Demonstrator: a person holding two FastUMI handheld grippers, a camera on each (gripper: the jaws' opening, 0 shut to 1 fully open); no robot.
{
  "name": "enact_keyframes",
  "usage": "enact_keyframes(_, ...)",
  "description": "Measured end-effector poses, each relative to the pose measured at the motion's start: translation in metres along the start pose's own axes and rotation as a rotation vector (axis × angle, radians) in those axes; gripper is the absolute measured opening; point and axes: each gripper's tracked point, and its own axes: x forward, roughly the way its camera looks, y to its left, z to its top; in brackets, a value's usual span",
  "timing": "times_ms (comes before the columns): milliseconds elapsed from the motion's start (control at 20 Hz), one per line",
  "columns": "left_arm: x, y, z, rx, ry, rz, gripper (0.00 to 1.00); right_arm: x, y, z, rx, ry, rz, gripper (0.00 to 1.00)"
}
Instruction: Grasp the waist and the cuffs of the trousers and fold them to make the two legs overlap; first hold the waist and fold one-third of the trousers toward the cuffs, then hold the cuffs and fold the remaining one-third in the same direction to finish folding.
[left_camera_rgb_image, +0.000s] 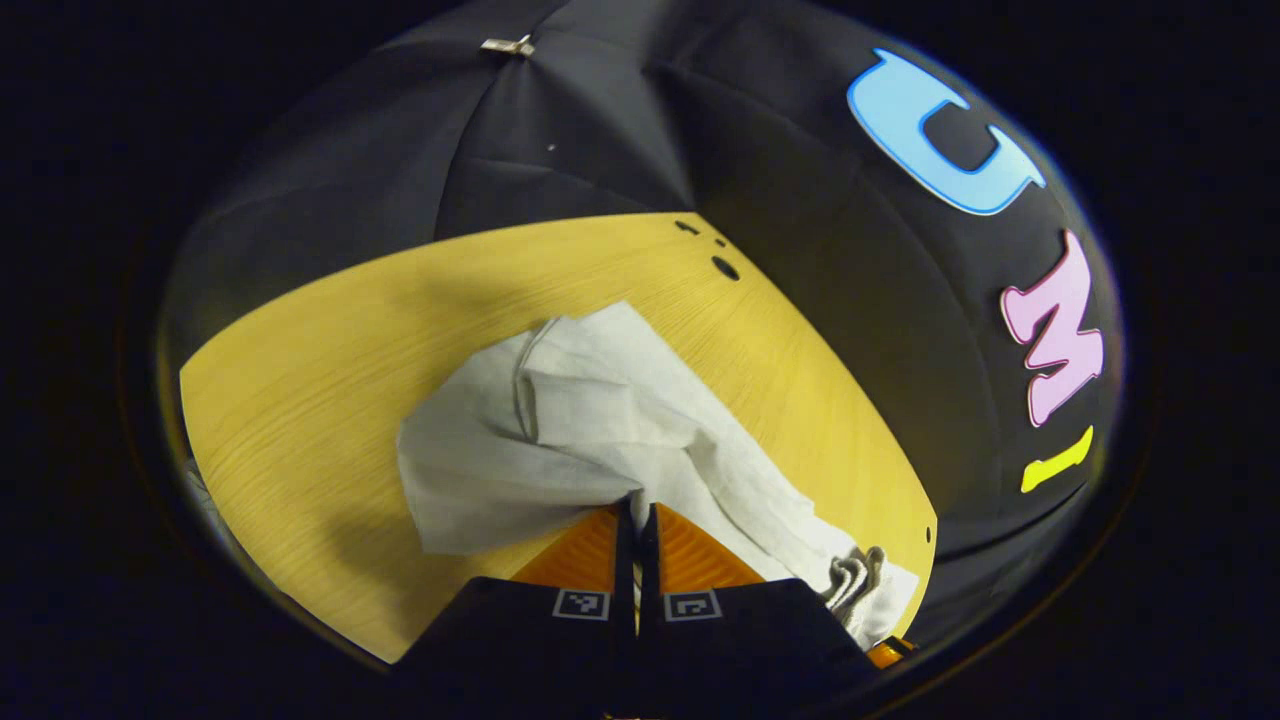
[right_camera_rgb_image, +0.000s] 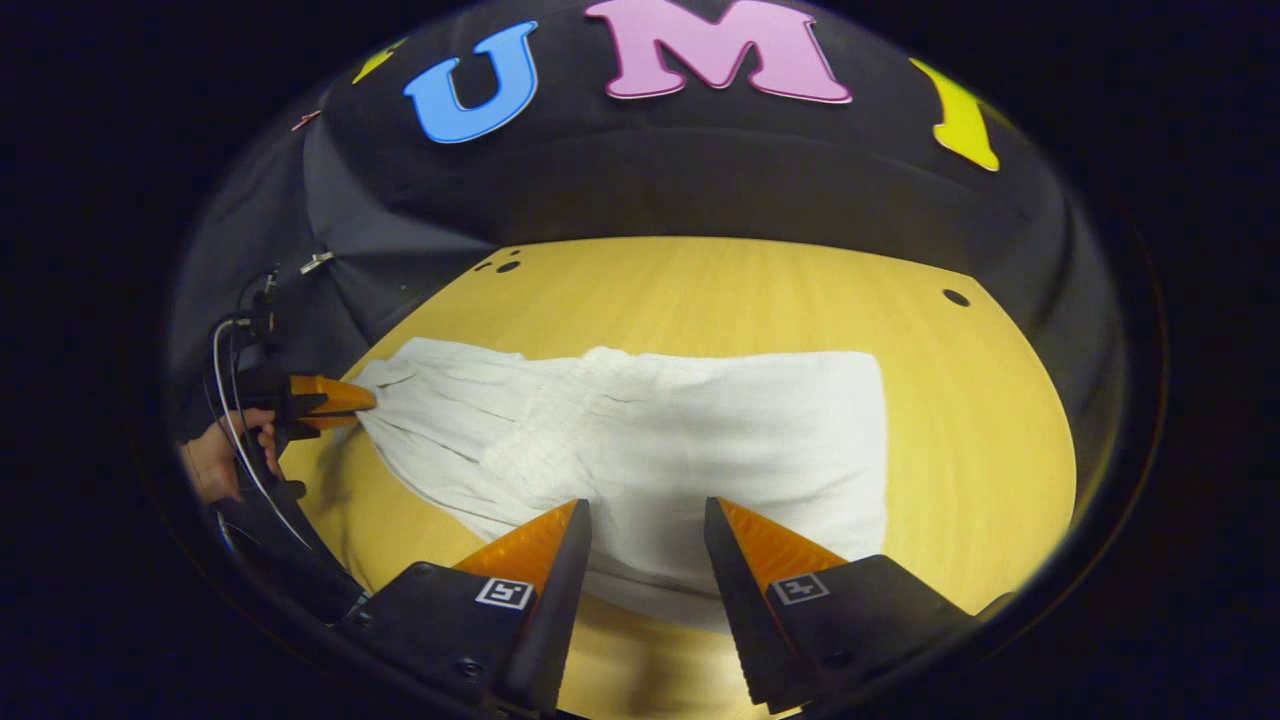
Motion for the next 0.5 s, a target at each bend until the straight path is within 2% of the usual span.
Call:
enact_keyframes(300, -0.038, -0.087, 0.024, 0.212, -0.129, -0.116, 0.06, -0.031, -0.058, -0.021, 0.099, -0.007, -0.094, 0.71)
enact_keyframes(500, -0.056, -0.158, 0.014, 0.341, -0.169, -0.214, 0.06, -0.043, -0.091, -0.018, 0.126, -0.029, -0.141, 0.72)
